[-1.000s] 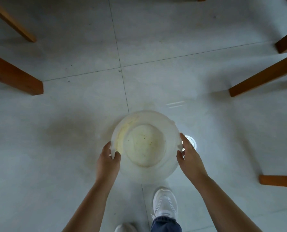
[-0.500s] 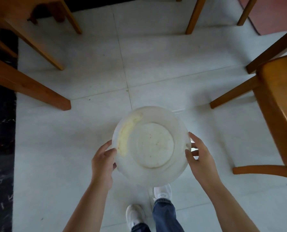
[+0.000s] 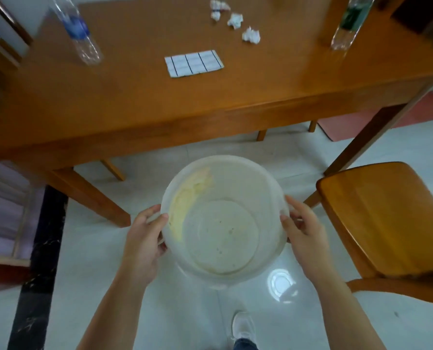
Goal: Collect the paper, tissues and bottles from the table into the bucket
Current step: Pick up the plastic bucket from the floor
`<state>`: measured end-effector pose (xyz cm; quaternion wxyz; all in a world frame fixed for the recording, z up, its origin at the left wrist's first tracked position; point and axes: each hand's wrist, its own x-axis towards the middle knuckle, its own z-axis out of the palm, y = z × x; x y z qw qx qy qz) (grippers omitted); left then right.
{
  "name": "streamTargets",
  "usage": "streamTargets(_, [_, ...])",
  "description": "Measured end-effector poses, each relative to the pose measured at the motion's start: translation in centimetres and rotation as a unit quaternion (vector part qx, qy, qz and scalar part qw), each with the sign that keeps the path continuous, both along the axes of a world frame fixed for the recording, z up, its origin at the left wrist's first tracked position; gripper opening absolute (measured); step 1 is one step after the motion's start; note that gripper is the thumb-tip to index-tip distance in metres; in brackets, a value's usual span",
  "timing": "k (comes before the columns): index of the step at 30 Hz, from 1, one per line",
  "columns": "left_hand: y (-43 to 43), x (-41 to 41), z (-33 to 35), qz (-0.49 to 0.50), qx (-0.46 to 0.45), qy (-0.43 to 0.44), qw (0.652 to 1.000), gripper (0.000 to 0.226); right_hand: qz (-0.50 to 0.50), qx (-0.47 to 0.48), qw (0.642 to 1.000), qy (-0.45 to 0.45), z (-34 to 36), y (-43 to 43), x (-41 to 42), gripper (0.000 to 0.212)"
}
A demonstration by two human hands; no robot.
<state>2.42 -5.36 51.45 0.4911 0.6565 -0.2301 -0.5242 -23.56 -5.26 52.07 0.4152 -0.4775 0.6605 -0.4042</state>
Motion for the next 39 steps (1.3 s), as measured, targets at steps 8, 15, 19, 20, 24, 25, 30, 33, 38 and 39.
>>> streamTargets(8, [1.8, 2.4, 10.5, -0.046, -0.103, -0.036, 0.993, 0.013, -0.013, -0.093, 0.996, -0.008, 11.2, 2.1, 1.6, 0.033])
streamTargets(15, [2.9, 3.6, 15.9, -0.053, -0.193, -0.097, 0.975, 0.010, 0.007, -0.128, 0.992, -0.017, 16.7, 2.4, 2.3, 0.030])
streamTargets(19, [2.2, 3.6, 17.4, -0.053, -0.205, -0.111, 0.971, 0.010, 0.018, -0.142, 0.990, -0.011, 18.5, 1.7, 2.3, 0.034])
streamTargets(20, [1.9, 3.5, 17.7, -0.054, -0.205, -0.110, 0.971, 0.010, 0.017, -0.143, 0.990, -0.013, 18.9, 1.3, 2.2, 0.033])
streamTargets(24, [-0.4, 2.5, 18.6, -0.051, -0.214, -0.091, 0.971, 0.011, 0.018, -0.132, 0.991, -0.022, 19.7, -1.2, 1.3, 0.029])
streamTargets(25, [-1.3, 2.1, 18.8, -0.047, -0.212, -0.088, 0.972, 0.012, 0.018, -0.129, 0.991, -0.025, 20.0, -2.1, 1.0, 0.029])
streamTargets(30, [-6.9, -0.5, 19.7, -0.044, -0.197, -0.084, 0.976, 0.021, 0.028, -0.129, 0.991, -0.028, 20.7, -8.1, -2.1, 0.031])
streamTargets(33, [-10.4, -2.4, 20.3, -0.011, -0.179, -0.079, 0.981, 0.024, 0.044, -0.131, 0.990, -0.040, 21.1, -12.2, -3.8, 0.027])
streamTargets(38, [-15.0, -4.8, 22.2, 0.061, -0.169, -0.108, 0.978, 0.033, 0.088, -0.119, 0.987, -0.058, 21.9, -19.3, -5.3, 0.025])
streamTargets(39, [-15.7, -4.9, 22.5, 0.070, -0.175, -0.115, 0.975, 0.032, 0.099, -0.116, 0.986, -0.062, 22.1, -20.6, -5.2, 0.025])
